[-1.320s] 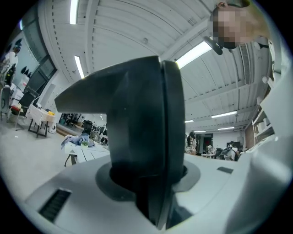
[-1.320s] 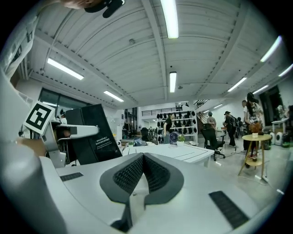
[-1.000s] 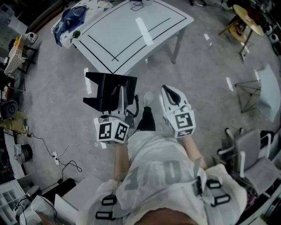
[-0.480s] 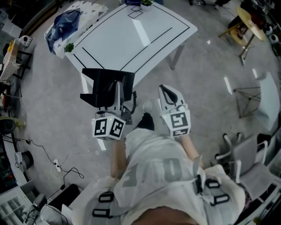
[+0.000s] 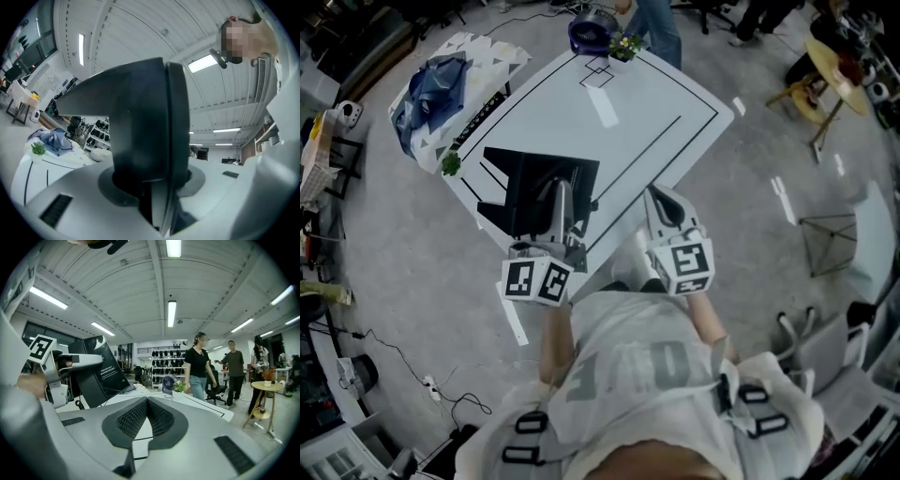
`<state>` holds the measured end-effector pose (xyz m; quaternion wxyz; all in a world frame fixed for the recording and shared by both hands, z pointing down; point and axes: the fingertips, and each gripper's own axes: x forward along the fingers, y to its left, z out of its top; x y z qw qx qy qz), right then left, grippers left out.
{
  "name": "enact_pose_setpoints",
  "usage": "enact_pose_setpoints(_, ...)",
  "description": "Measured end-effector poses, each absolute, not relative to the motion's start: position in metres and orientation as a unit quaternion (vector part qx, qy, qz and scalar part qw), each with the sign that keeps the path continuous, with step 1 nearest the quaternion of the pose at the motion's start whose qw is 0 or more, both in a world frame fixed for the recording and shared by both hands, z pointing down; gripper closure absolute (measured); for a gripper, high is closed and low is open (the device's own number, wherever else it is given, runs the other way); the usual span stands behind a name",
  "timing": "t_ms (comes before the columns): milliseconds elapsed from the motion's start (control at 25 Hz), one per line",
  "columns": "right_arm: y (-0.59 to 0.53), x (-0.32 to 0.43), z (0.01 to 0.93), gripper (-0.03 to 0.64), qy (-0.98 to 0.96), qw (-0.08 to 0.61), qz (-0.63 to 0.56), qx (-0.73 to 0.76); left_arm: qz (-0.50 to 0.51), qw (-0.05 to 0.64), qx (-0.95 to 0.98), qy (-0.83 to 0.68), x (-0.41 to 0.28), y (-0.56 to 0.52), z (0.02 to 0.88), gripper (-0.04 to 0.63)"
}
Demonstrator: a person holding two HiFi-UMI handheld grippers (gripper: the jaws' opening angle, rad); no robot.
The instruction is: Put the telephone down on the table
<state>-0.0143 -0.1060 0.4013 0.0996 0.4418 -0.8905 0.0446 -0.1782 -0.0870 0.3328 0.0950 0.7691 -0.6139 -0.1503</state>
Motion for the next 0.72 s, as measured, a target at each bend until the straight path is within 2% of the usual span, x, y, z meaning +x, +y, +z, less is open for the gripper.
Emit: enact_pose_setpoints(720,-0.183,-0.024,0.413,0.609,-0.909,0.097,0.086,0.396,-0.157,0.163,0.754,-0.616,-0.174,-0.158,0.361,0.44)
